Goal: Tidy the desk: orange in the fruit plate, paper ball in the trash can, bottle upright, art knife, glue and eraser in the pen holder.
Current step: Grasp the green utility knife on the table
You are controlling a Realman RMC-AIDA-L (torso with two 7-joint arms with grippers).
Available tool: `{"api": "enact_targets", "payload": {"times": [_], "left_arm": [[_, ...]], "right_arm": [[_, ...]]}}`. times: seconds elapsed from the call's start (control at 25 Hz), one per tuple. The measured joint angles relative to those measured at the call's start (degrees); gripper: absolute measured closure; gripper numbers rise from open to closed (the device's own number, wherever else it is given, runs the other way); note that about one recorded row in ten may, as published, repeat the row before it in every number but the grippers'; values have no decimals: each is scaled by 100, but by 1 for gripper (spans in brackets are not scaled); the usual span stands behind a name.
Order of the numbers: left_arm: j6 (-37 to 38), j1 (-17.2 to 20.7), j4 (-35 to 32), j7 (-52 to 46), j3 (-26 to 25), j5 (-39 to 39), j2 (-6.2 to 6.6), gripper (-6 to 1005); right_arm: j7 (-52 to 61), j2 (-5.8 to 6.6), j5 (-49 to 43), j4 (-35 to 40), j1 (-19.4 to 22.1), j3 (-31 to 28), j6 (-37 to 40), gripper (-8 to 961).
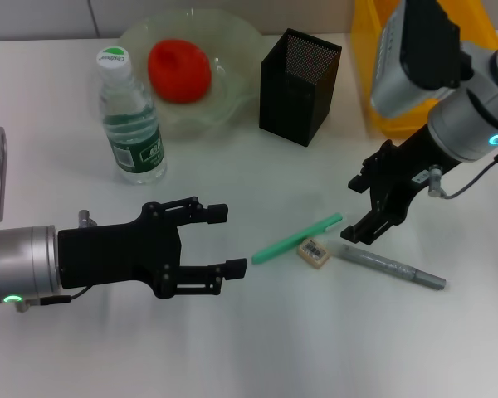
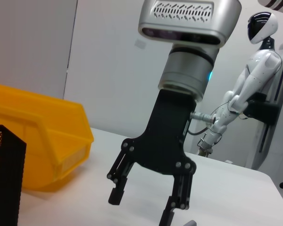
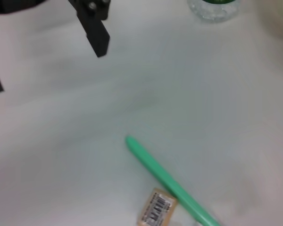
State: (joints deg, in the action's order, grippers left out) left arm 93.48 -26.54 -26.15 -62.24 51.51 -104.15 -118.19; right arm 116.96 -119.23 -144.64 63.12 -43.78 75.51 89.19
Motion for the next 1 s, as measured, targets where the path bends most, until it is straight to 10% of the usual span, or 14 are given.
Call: {"api": "enact_targets", "payload": {"times": [0.4,1.0], "left_arm": [[-33,7,13,-17,-16,0,-19,164],[-38,-4,13,-93,-44,32,-15,164]], "right_arm": [[-200,-15,6,-409,65,726,-1118,183],[-494,-30,225,-700,51,1070,-1525,555]]}}
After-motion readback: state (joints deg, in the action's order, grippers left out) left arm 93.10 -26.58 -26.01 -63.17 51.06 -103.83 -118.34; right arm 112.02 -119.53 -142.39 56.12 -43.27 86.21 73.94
